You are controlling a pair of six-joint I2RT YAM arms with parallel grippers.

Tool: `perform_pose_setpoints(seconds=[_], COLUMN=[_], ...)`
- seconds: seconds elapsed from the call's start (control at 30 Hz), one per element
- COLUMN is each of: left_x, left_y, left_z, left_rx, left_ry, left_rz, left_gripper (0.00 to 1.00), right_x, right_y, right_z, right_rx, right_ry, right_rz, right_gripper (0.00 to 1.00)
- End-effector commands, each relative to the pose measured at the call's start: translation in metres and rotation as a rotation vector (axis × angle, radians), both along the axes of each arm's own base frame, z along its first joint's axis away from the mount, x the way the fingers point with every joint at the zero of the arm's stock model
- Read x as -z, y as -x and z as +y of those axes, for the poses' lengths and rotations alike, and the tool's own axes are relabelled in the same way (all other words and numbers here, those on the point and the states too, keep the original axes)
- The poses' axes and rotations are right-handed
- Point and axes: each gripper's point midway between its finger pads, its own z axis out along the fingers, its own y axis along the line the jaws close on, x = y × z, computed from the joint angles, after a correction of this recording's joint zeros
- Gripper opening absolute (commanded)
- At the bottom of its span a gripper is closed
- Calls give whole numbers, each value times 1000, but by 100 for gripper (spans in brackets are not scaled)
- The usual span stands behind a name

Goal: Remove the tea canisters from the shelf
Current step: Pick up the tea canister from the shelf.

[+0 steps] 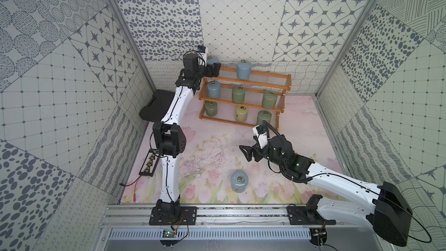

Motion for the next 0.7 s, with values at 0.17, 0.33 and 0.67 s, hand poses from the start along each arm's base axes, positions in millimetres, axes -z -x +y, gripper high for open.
perform_pose_setpoints(seconds=[0.17,0.33,0.67], left_x=[-18,-17,-34], left_y=[-7,-4,10], left_z=[-6,-10,-15], left_rx=[41,61,108], left_ry=[72,80,95], left_rz=[-75,-67,-79], left_gripper=[87,75,65], right_x=[-13,-12,-11], right_y=[-7,-7,-6], right_z=[0,-1,-3], right_rx=[26,29,35], right_ry=[-35,-34,-38], right_rz=[-22,-20,-19], right_gripper=[100,99,100])
